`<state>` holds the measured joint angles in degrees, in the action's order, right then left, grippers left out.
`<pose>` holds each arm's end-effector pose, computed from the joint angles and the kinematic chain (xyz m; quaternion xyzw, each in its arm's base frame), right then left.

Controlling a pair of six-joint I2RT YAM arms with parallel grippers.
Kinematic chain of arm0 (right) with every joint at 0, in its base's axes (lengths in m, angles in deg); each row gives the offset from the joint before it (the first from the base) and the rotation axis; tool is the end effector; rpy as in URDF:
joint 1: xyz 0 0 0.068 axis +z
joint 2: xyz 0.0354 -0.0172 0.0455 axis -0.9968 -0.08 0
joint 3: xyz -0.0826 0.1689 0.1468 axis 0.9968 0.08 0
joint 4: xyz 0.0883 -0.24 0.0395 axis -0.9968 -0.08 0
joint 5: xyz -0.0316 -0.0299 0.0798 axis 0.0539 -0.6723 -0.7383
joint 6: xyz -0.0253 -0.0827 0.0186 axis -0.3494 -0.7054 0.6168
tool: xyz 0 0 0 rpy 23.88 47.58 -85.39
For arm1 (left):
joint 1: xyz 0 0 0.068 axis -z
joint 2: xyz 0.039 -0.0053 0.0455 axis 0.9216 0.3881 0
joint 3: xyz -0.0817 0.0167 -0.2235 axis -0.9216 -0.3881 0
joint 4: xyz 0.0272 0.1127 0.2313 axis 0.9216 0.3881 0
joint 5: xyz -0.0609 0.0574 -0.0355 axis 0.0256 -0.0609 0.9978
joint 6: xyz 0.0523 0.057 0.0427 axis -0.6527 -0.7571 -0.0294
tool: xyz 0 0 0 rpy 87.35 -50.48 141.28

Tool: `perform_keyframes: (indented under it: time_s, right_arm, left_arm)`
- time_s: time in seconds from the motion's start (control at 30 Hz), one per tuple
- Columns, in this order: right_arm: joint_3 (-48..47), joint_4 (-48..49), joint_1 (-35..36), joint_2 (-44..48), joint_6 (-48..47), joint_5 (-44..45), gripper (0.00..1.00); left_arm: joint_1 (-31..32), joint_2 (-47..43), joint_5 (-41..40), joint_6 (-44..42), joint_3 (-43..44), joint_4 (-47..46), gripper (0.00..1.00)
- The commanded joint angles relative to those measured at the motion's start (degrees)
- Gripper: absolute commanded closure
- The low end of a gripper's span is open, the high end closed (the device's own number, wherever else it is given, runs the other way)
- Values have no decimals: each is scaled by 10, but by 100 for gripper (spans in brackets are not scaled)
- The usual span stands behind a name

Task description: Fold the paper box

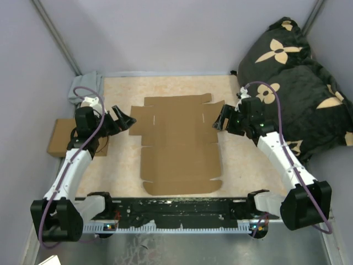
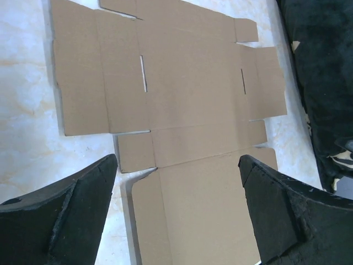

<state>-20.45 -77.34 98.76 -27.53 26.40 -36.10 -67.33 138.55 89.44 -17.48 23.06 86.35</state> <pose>0.2822 0.0841 0.2325 0.0603 0.9074 0.2291 0.3472 0.2869 -0.0334 0.2343 -0.0662 0.8308 -0.2984 0.4652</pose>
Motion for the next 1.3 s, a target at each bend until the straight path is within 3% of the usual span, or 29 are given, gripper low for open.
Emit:
perform_keyframes:
  time_s: [0.0, 0.23, 0.53, 0.77, 1.07, 1.27]
  right_arm:
    - [-34, 2, -2, 6, -12, -9, 21]
    - [-86, -24, -2, -18, -43, -12, 19]
    - [-243, -74, -2, -127, -85, 6, 20]
    - [-383, -54, -2, -253, -90, 59, 20]
    - [-582, -74, -3, -498, -106, 157, 22]
    - [-706, -95, -5, -630, -117, 160, 23]
  left_arm:
    - [-2, 5, -21, -14, 19, 14, 3]
    - [-2, 15, -21, -13, 21, 16, 5]
    - [-3, 33, -18, -15, 24, 24, 6]
    - [-2, 27, -21, -17, 24, 24, 6]
    - [-3, 32, -8, -14, 22, 18, 7]
    - [-2, 43, -6, -13, 22, 17, 8]
